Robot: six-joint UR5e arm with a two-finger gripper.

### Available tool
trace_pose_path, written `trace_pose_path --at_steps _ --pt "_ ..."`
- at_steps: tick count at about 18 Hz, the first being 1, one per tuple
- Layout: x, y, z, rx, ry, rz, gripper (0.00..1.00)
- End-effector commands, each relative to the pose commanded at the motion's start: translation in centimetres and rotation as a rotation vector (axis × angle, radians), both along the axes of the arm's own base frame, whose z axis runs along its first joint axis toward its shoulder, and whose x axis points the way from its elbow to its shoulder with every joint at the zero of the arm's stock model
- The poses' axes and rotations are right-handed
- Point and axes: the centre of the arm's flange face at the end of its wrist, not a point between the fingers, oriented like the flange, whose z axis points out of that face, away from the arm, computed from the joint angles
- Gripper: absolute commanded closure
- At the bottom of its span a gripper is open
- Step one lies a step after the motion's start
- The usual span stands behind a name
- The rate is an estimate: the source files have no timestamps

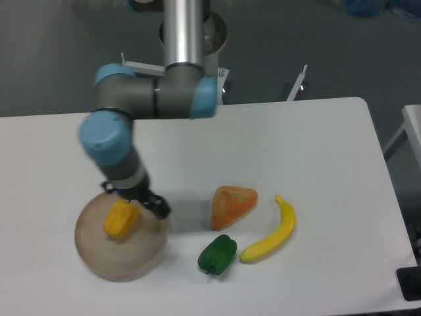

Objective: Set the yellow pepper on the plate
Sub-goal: 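Open the gripper to release the pepper and raise it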

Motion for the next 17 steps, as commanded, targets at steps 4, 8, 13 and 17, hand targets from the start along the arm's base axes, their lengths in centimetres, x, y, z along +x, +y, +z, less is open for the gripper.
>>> trace_pose_path --at_steps 4,8,13,17 --pt "-6.9 -2.4 0.6 -0.003 0.008 -0.054 0.0" --pt "-11.5 -3.8 0.8 -0.002 0.018 -0.083 0.0" --pt "-14.9 -5.3 0.3 -0.006 0.021 -0.083 0.0" --pt "-16.4 -6.0 0.5 0.017 0.039 -0.062 0.0"
